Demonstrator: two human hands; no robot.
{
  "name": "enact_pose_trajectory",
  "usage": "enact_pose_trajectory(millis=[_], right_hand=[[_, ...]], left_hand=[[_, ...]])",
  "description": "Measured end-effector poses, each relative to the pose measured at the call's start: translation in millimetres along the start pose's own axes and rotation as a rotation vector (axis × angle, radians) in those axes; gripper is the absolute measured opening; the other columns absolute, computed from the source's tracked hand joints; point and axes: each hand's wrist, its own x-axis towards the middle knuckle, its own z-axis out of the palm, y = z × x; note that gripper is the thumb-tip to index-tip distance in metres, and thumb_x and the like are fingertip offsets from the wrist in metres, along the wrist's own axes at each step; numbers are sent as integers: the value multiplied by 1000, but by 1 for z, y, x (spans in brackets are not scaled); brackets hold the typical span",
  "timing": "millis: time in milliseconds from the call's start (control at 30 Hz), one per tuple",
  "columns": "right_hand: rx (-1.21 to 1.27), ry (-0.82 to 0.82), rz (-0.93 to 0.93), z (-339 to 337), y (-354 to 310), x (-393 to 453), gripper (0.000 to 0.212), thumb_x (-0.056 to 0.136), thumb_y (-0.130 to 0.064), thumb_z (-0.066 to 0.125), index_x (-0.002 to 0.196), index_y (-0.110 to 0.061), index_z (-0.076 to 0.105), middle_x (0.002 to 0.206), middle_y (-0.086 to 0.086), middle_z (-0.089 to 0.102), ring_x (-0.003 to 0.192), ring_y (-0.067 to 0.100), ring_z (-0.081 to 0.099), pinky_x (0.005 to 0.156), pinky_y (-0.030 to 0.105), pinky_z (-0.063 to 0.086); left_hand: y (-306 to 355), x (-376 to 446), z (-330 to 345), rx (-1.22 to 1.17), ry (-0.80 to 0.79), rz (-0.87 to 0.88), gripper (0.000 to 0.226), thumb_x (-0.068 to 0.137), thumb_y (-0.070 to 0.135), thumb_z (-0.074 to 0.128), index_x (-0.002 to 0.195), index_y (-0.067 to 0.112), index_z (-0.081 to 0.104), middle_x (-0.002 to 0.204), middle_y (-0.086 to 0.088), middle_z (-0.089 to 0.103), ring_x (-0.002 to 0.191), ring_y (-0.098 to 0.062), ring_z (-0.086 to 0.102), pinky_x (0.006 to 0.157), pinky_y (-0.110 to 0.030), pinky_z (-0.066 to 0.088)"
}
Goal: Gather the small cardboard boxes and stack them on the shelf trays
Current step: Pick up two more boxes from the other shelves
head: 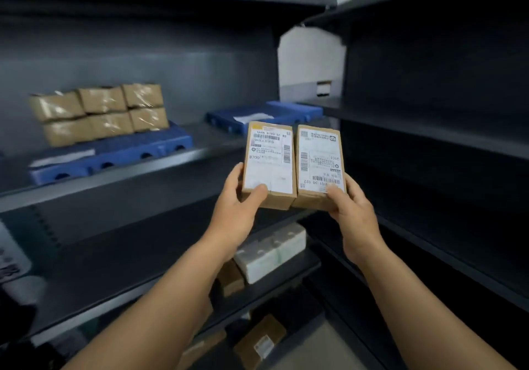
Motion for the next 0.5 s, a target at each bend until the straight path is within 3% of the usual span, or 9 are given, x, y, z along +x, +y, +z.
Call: enact_pose_trajectory(millis=[133, 300, 400, 500], right_hand=[[13, -98, -85, 53, -49, -13, 44, 89, -24, 58, 131, -33, 52, 116, -10, 67, 111, 10, 60, 100, 40, 46], [49, -221, -135, 117, -94, -29, 40, 94, -20, 54, 131, -33, 48, 106, -14, 65, 101, 5, 60, 90, 29, 48], [29, -301, -148, 158, -115, -31, 39, 94, -24, 53, 132, -33, 47, 108, -14, 64, 106, 8, 59, 100, 37, 45], [-4, -371, -167, 202, -134, -24, 38, 95, -26, 52, 132, -31, 47, 109, -15, 62, 104, 6, 56, 94, 34, 46]], left_hand=[[47, -16, -57, -9, 134, 75, 60, 91, 28, 57, 144, 38, 29, 136, 14, 51, 124, -10, 48, 107, -44, 40], [86, -31, -119, -33, 233, 131, 60, 93, 26, 55, 145, 39, 28, 137, 11, 50, 121, -12, 51, 103, -41, 44], [105, -37, -158, -41, 293, 153, 55, 95, 25, 52, 144, 40, 32, 133, 12, 54, 118, -10, 53, 101, -38, 45], [122, -31, -198, -47, 375, 152, 42, 96, 24, 50, 136, 35, 43, 122, 13, 59, 109, -8, 57, 92, -32, 48]])
